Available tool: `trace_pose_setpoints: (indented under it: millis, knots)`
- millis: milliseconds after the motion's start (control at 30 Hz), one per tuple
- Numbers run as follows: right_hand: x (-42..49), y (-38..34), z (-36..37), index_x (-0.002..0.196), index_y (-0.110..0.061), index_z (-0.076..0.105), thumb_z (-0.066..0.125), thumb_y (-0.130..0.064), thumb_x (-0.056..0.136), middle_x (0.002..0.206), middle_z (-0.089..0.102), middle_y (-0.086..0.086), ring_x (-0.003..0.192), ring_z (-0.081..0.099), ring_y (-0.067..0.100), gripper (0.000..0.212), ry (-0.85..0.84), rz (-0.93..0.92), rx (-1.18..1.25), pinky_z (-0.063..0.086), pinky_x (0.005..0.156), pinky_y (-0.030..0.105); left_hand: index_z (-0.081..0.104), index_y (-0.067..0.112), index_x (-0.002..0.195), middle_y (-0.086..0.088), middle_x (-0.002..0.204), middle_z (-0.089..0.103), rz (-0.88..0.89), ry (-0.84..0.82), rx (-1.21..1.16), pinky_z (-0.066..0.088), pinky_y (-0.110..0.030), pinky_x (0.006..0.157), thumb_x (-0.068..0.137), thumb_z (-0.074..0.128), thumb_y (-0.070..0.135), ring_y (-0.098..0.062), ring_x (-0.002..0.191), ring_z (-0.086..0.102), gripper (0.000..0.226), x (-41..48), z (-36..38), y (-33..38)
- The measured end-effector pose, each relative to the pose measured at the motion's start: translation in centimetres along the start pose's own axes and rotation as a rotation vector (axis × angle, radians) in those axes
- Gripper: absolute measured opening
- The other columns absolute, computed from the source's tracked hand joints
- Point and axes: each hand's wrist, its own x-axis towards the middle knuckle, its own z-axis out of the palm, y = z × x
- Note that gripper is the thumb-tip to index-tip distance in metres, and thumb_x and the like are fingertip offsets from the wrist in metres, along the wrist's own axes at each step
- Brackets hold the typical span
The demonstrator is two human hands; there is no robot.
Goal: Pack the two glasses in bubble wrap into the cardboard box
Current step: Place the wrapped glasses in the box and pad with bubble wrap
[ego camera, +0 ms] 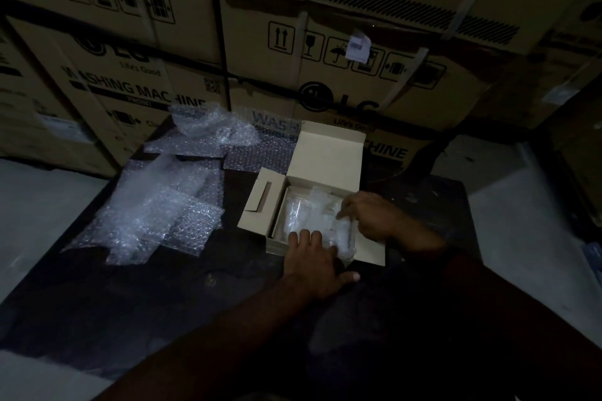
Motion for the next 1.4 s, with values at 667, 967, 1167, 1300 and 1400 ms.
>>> trace_pose_setpoints:
  millis: [667,967,1167,1300,1400]
  knots:
    - [0.0,0.1,-1.2,0.124,-0.015,0.063,0.045,0.008,0.081,0.138,0.053,0.003,0.13,0.045,0.019,0.052,-0.096,0.098,0.123,0.025,0.109,0.024,0.05,0.032,0.131,-0.008,0.124,0.053,0.089,0.076,-0.018,0.02,-0.049,0.097,0.083,0.031,0.077,-0.033,0.116,0.04,0.068,-0.2,-0.6,-0.2]
    - [0.9,-0.6,1.2,0.135,-0.035,0.05,0.041,-0.018,0.094,0.147,0.039,-0.004,0.138,0.022,0.029,0.045,-0.279,0.093,-0.287,0.006,0.116,0.053,0.051,0.039,0.131,-0.012,0.132,0.047,0.009,-0.073,-0.052,0.017,-0.058,0.105,0.082,0.031,0.078,-0.037,0.124,0.033,0.066,0.6,-0.3,0.1]
    - [1.7,-0.3,0.8,0.133,-0.031,0.053,0.041,-0.017,0.094,0.143,0.044,-0.001,0.137,0.027,0.028,0.043,-0.315,0.143,-0.209,0.01,0.117,0.05,0.053,0.036,0.129,-0.01,0.13,0.048,0.039,-0.053,-0.034,0.018,-0.055,0.103,0.083,0.035,0.074,-0.036,0.122,0.036,0.062,0.8,-1.0,0.1]
    - [2.2,0.9,0.2,0.126,-0.023,0.06,0.05,-0.009,0.085,0.13,0.059,0.004,0.122,0.047,0.023,0.045,-0.062,0.138,-0.044,0.03,0.106,0.033,0.063,0.026,0.119,-0.001,0.122,0.057,0.085,0.22,-0.063,0.027,-0.048,0.094,0.084,0.043,0.066,-0.029,0.111,0.048,0.057,0.0,0.0,-0.4]
    - [2.0,0.4,0.8,0.126,-0.024,0.058,0.045,-0.015,0.091,0.131,0.056,-0.001,0.126,0.041,0.023,0.039,-0.159,0.111,-0.219,0.022,0.11,0.04,0.059,0.025,0.123,0.001,0.127,0.057,0.126,0.144,-0.04,0.024,-0.049,0.095,0.086,0.041,0.066,-0.029,0.114,0.044,0.058,-0.1,0.3,-0.3]
